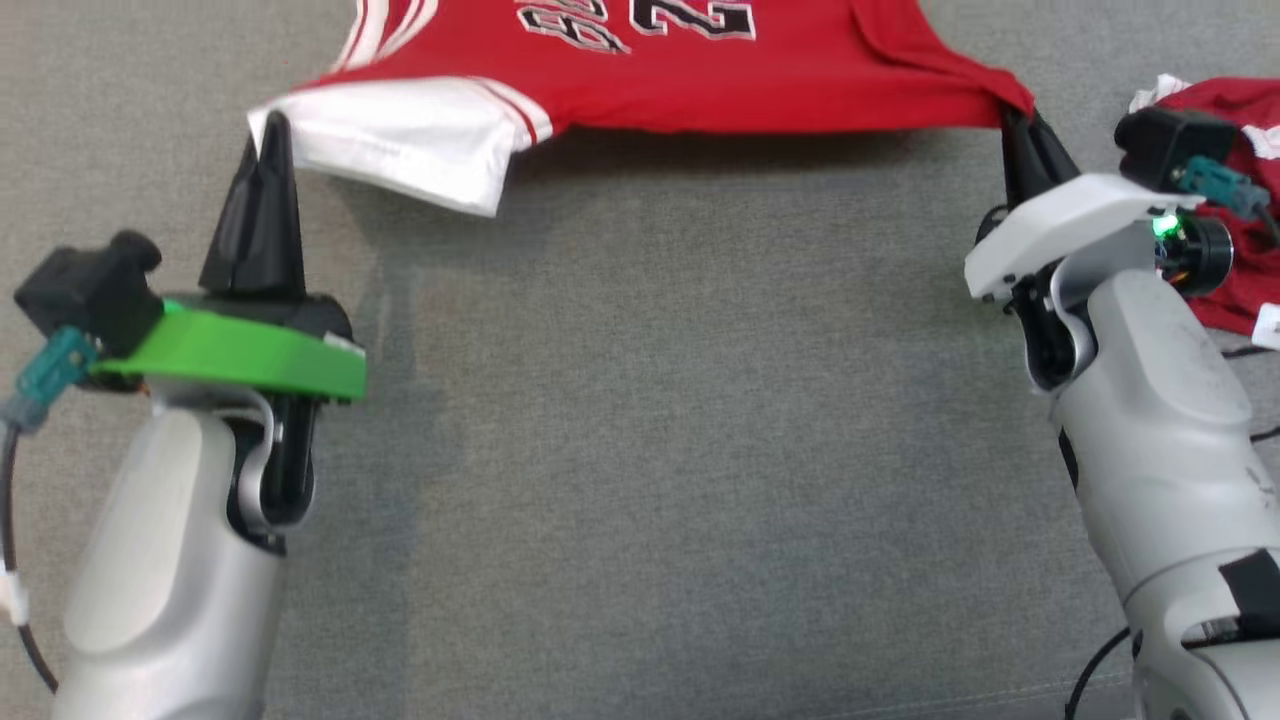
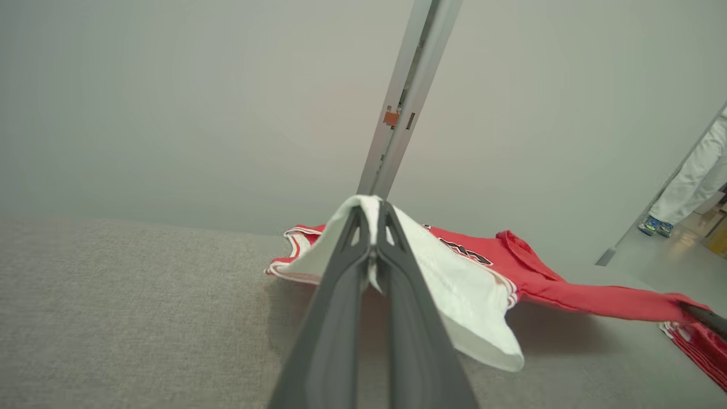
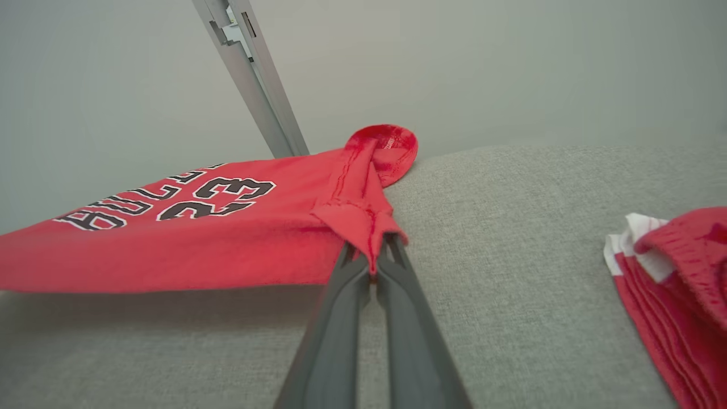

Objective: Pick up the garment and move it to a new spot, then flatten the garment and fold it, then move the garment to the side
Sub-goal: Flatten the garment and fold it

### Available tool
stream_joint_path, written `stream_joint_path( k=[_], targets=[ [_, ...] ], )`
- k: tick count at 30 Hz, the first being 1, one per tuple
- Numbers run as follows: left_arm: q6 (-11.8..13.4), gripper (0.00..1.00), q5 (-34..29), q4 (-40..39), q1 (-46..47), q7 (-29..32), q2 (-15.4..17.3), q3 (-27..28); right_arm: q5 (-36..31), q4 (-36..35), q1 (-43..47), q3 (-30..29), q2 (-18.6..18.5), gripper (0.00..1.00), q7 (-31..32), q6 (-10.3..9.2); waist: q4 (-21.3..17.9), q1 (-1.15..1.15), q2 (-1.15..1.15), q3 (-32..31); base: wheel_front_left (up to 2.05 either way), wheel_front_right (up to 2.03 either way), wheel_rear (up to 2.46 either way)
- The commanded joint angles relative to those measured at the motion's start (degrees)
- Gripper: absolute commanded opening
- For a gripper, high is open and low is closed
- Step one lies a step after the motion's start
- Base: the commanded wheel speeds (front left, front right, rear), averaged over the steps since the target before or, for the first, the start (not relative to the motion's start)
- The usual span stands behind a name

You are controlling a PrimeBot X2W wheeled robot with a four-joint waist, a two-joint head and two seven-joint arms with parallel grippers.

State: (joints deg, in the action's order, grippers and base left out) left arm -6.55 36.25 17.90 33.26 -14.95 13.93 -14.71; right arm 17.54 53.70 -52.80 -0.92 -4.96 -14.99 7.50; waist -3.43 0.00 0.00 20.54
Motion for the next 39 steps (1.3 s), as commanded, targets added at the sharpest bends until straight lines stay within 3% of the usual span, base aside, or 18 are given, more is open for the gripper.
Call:
stream_joint_path(
  k=[1,7,12,24,29,39],
  targets=[
    [0.5,0.00,-0.2,-2.0,-3.6,-0.3,0.4,0.4,1.0,-1.2,2.8,0.8,-0.6,0.00,-0.2,-0.03,-0.1,0.00,0.00,-3.1,0.00,0.00,0.00],
    [2.9,0.00,0.4,-11.0,-17.3,-0.3,0.3,1.1,3.8,-8.7,13.1,3.3,-2.2,0.00,0.3,-0.03,-0.3,0.00,0.00,-8.0,0.00,0.00,0.00],
    [5.8,0.00,1.6,-18.6,-28.1,-0.2,0.2,2.0,4.2,-18.5,23.3,2.1,-2.9,0.00,2.6,-0.04,-0.4,0.00,0.00,-11.7,0.00,0.00,0.00],
    [10.7,0.00,1.9,-30.2,-42.4,3.7,1.2,0.6,-0.7,-46.4,47.5,-6.3,1.6,0.00,14.9,-0.05,-0.3,0.00,0.00,-14.4,0.00,0.00,0.00],
    [10.8,0.00,1.6,-28.6,-43.5,4.6,1.2,-0.3,-0.7,-49.0,50.3,-7.4,1.9,0.00,17.8,-0.05,-0.6,0.00,0.00,-13.5,0.00,0.00,0.00],
    [9.4,0.00,1.1,-22.7,-40.0,4.7,0.6,-2.3,-0.3,-41.7,47.2,-6.6,2.0,0.00,18.1,-0.05,-0.4,0.00,0.00,-12.0,0.00,0.00,0.00]
  ],
)
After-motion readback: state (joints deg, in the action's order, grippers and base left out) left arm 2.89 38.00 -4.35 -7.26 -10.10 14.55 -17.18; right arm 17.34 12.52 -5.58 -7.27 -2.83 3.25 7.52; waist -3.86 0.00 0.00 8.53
